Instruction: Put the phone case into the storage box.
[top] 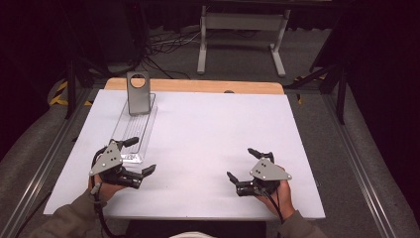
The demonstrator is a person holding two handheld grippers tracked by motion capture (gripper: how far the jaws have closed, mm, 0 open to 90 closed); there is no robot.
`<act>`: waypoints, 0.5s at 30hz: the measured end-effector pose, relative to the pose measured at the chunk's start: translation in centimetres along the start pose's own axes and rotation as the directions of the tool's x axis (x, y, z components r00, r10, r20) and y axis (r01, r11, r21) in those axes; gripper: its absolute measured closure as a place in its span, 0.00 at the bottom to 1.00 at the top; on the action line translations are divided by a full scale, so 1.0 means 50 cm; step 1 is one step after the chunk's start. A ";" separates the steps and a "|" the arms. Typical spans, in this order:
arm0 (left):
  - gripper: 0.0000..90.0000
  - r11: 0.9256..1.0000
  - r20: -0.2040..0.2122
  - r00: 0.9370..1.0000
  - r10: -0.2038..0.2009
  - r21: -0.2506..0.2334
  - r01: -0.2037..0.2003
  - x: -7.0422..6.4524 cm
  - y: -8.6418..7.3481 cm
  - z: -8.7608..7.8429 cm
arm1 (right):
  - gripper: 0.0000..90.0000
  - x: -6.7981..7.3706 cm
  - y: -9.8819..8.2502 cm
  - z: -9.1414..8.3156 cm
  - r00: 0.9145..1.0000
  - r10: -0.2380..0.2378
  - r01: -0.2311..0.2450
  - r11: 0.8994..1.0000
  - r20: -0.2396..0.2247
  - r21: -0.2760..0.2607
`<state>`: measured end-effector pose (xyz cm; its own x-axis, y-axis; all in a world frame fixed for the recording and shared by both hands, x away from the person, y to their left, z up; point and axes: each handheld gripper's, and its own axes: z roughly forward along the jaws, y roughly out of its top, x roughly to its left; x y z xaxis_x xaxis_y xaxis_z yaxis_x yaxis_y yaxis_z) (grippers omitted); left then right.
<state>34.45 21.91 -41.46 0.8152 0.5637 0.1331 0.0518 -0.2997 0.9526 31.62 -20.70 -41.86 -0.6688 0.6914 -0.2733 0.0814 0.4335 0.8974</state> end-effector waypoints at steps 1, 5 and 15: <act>0.01 1.000 -0.002 1.000 -0.001 0.006 0.001 -0.003 -0.006 -0.001 | 0.06 0.001 0.000 0.000 1.000 -0.001 0.001 1.000 -0.002 -0.001; 0.01 0.999 0.012 1.000 -0.019 0.032 0.018 -0.013 -0.029 -0.001 | 0.06 0.006 -0.001 0.002 1.000 -0.007 0.007 1.000 -0.011 0.000; 0.01 0.999 0.016 1.000 -0.027 0.040 0.026 -0.018 -0.037 -0.002 | 0.06 0.011 0.000 0.000 1.000 -0.015 0.015 1.000 -0.021 -0.002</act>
<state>33.54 22.05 -43.33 0.8226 0.5593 0.1029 0.0965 -0.3157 0.9439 31.29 -20.32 -42.01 -0.6850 0.6729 -0.2793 0.0704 0.4427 0.8939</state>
